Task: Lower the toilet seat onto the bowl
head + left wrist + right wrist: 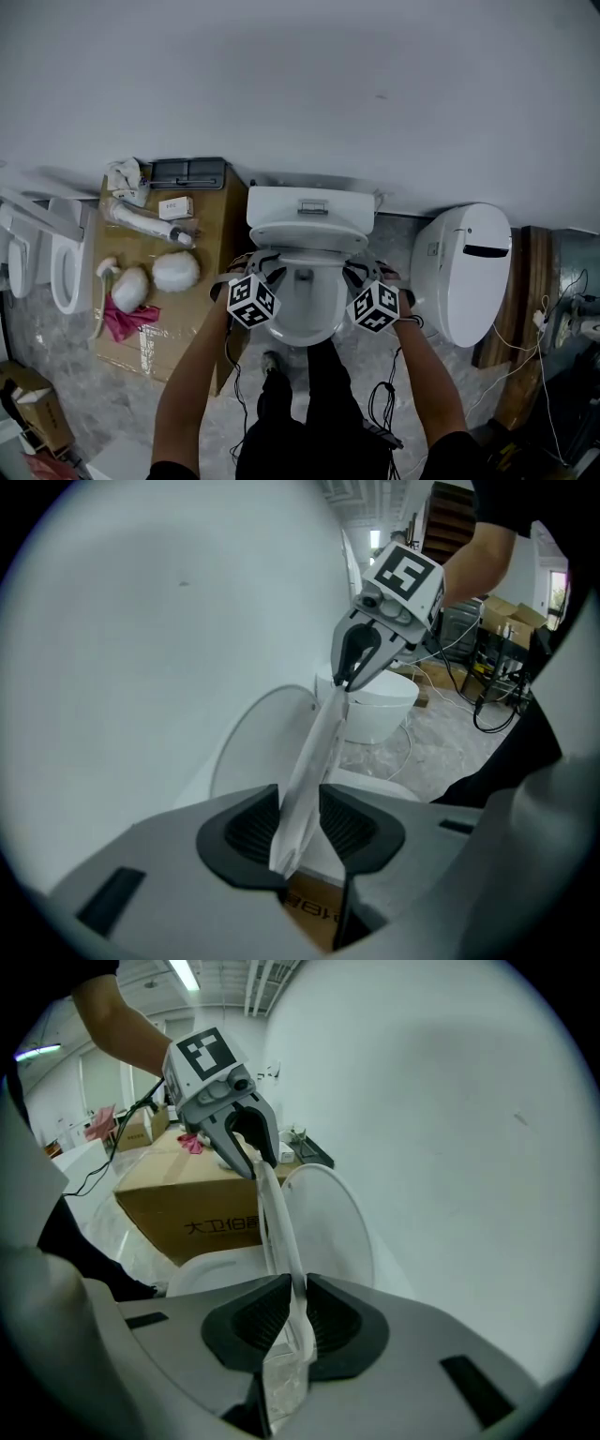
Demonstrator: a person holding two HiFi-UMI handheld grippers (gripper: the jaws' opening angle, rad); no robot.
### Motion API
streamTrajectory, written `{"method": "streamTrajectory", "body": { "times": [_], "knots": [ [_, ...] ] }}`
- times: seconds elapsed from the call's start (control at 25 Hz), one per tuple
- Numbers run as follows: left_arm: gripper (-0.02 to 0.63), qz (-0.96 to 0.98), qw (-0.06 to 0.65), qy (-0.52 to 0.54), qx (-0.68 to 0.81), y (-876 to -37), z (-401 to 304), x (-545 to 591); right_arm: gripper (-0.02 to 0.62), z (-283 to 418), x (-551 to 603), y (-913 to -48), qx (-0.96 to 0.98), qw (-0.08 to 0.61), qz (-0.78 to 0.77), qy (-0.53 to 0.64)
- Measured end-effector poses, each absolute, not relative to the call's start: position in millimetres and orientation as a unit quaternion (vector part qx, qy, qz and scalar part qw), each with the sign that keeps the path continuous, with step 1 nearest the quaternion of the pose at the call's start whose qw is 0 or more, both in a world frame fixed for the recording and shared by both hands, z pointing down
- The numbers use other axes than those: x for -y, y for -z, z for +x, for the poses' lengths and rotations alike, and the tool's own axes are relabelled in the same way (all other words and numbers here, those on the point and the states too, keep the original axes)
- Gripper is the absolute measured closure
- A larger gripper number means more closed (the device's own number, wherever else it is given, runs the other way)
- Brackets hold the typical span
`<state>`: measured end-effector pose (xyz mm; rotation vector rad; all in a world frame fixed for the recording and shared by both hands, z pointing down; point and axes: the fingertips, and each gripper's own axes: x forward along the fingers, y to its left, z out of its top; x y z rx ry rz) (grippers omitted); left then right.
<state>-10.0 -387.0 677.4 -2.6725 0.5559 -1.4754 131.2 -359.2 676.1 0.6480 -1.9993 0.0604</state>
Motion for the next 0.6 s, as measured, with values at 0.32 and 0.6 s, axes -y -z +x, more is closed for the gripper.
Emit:
{"method": "streamTrajectory", "body": {
  "times": [0.32, 0.6],
  "knots": [
    [0.522, -0.856, 0.023, 0.499, -0.133, -691, -19, 340, 0.523, 119, 308, -687, 0.819, 0.526, 0.229, -0.016],
    [0.520, -0.856, 0.045, 0.504, -0.103, -709, -26, 289, 0.522, 109, 259, -709, 0.806, 0.550, 0.218, -0.016]
  ]
}}
